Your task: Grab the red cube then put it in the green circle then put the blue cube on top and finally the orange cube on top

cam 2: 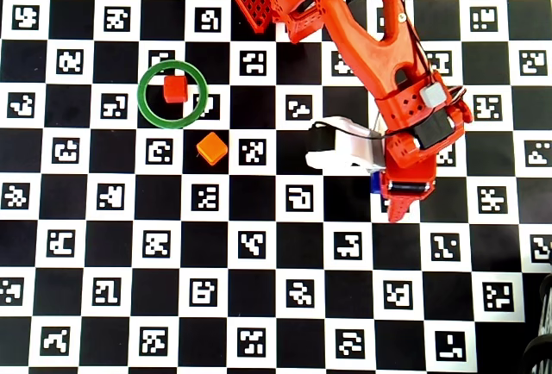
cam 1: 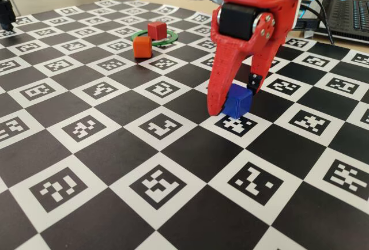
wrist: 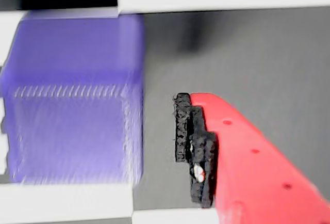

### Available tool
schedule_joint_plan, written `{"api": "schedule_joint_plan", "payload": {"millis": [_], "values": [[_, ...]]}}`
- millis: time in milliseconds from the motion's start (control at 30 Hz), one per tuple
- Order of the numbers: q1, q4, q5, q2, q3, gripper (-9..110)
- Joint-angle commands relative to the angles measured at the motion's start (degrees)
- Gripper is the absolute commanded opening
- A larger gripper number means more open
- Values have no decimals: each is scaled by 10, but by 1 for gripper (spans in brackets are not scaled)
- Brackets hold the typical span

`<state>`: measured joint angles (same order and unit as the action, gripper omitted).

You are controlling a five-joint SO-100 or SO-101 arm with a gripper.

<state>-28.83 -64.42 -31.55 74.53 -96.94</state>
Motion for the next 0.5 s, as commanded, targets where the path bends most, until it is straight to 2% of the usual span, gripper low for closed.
{"api": "schedule_joint_plan", "payload": {"millis": [0,467], "values": [[9,4,4,18,7,39],[19,4,12,18,5,39]]}}
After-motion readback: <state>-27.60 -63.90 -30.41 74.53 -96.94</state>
